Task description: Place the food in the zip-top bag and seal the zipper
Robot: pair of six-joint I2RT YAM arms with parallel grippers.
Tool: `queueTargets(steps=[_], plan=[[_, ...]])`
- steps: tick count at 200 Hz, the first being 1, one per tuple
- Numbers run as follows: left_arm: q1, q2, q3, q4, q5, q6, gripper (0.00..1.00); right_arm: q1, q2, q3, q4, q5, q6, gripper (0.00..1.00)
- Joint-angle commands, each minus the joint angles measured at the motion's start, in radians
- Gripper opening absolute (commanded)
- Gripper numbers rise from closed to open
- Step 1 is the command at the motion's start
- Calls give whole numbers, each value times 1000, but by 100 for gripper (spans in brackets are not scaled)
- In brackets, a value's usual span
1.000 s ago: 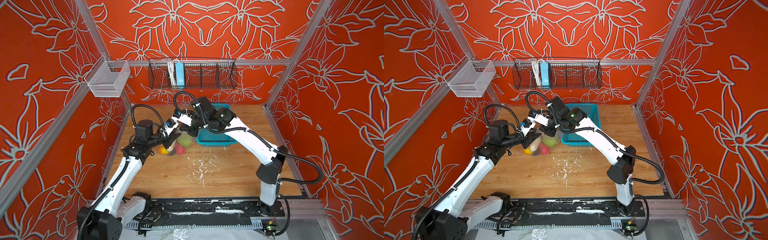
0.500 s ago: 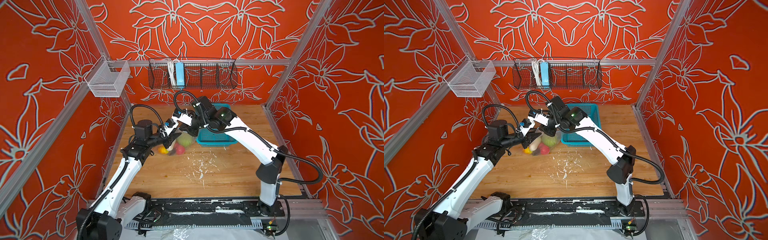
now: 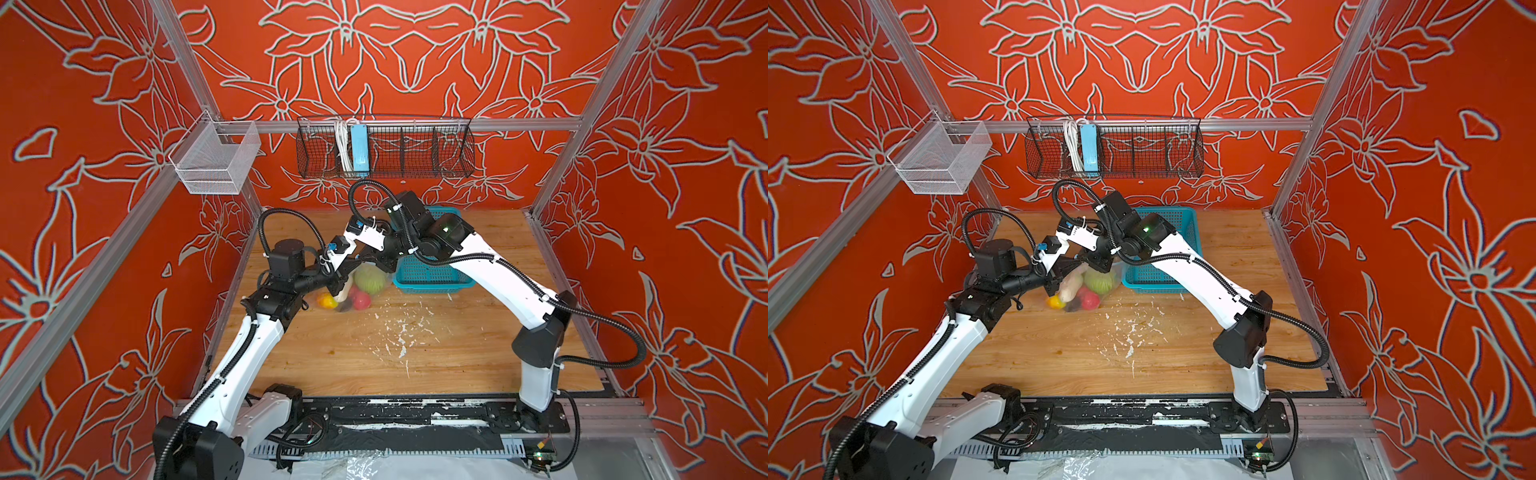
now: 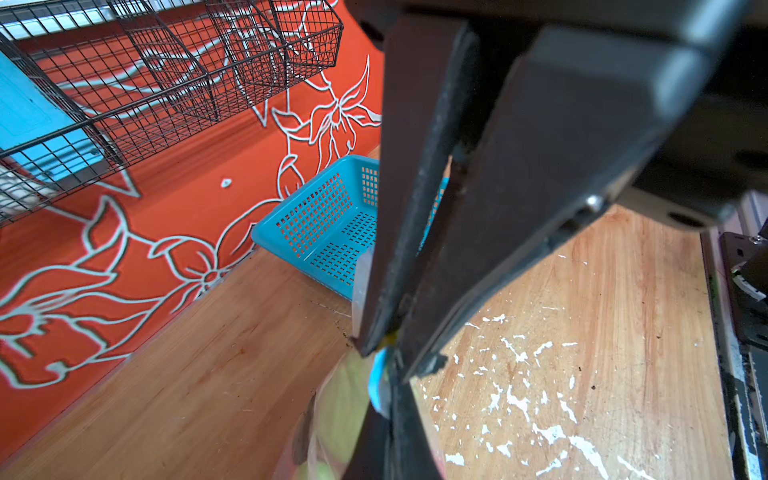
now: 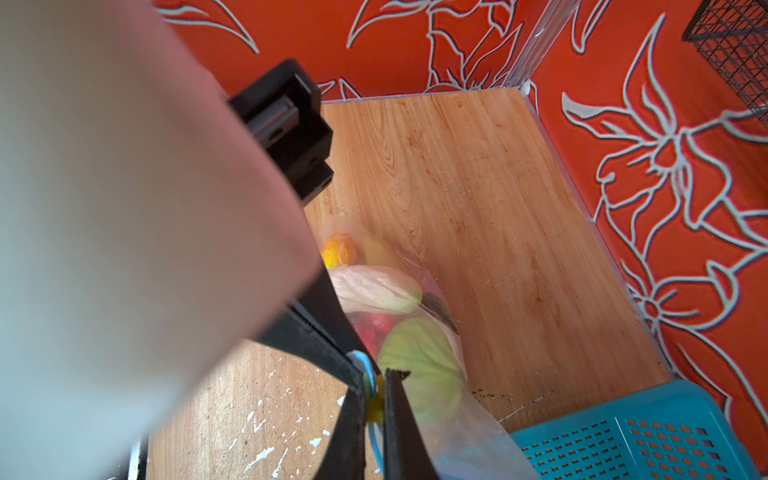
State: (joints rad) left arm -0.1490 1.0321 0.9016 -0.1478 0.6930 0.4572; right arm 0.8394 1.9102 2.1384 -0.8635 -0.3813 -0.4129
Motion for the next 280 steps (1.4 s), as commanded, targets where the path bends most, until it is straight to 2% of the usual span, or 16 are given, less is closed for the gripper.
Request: queueTargets(steps=[1,32,57,94,144,166,200,256,280], plan=[[-6,-29,6,108,31,-25,0,14,26,12,-67,1,-42,2],[-6,-54,-12,139,-9,-62,0,13,26,-1,-79,50,-60,2],[-6,-103,-21,224,-113,-187,0,13,26,-24,-71,109,-63,2],[-6,-128,21,189,-108,-182,0,12,35,-41,-57,130,-57,2],[-6,-171,-10,195,-151,-153,0,2,46,-39,-60,160,-50,2],[-6,-177,-7,194,-196,-154,0,-3,47,-43,-60,164,-45,2],[-6,-135,68,149,-314,-252,0,-9,47,-46,-64,176,-43,2],[-6,-159,76,154,-391,-265,0,-25,23,-88,-41,208,-28,2],[-6,-157,95,135,-473,-287,0,-38,14,-102,-31,216,-12,2]])
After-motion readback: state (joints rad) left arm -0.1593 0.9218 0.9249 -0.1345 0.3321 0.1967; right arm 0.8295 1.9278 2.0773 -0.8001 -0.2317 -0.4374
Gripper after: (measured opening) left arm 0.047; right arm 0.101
